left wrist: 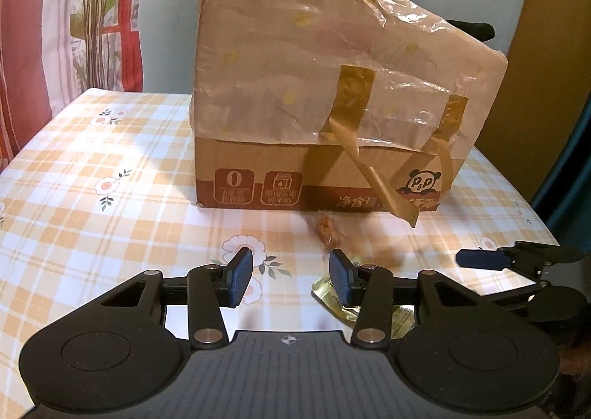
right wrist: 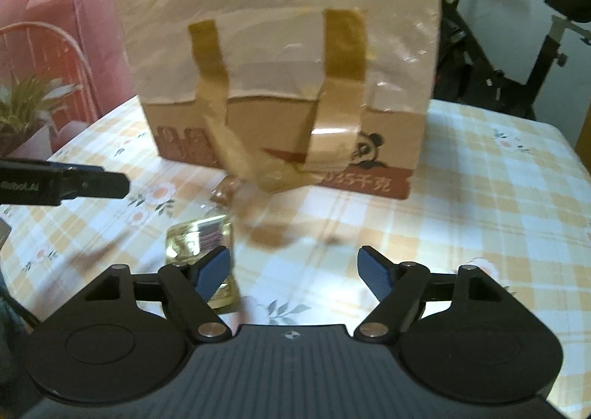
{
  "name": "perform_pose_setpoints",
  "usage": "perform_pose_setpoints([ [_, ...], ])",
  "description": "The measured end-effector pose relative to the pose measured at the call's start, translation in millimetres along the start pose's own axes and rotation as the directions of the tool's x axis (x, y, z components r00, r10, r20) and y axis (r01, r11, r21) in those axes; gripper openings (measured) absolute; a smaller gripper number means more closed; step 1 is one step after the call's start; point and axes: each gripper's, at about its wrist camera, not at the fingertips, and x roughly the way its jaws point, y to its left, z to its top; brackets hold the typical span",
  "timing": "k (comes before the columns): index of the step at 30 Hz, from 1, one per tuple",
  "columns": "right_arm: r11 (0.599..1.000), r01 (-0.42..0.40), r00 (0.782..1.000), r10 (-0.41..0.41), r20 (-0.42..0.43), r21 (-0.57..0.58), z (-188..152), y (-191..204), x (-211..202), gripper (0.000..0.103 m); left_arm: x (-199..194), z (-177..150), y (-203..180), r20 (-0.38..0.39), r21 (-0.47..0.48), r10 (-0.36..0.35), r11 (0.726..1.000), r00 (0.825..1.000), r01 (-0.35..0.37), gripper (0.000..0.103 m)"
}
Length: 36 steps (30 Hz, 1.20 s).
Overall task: Organize snacks
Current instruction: 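Grasp the gold foil packet with the right tool while the left tool grasps the small clear-wrapped snack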
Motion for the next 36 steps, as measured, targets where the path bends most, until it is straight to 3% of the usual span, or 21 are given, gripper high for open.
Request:
perform_pose_setpoints([
  [7,0.991,-0.097,0.994,0.093,-0.056,-0.088,5,26,21,0.079,-2,0,5,-0.001,-0.023,0.012,1.0,1.0,-0.012,0.048],
  [13,0.973,-0.137,0.988,0.12,-0.099,-0.186,2,53,38,0.079,-2,-1,6,-0.005,-0.029,0.014,0.999,1.0,-0.015,0.048],
  [16,0.967,-0.12,0.991,0.103,-0.087,-0.223,-3,56,39,0.077,-1,-1,6,-0.006,-0.03,0.016,0.999,1.0,-0.016,0.048],
  [17,0.968,-0.116,0.992,0.101,-0.079,-0.224,-4,55,37,0.066,-1,-1,6,-0.008,-0.031,0.016,0.999,1.0,-0.016,0.048],
  [19,0.97,-0.113,0.993,0.101,-0.067,-0.213,-4,51,34,0.057,0,-1,5,-0.01,-0.033,0.017,0.999,1.0,-0.017,0.048],
  [23,0.98,-0.102,0.994,0.095,-0.047,-0.17,-7,40,29,0.055,1,-1,5,-0.015,-0.029,0.016,0.999,1.0,-0.016,0.048],
  [30,0.995,0.03,1.0,-0.03,0.011,-0.094,-13,10,18,0.055,12,6,8,-0.051,-0.03,0.002,1.0,0.999,-0.004,0.048],
  [36,0.995,0.086,0.996,-0.085,0.037,-0.048,-18,-9,15,0.055,37,22,-3,-0.064,0.009,0.001,1.0,0.998,0.0,0.048],
])
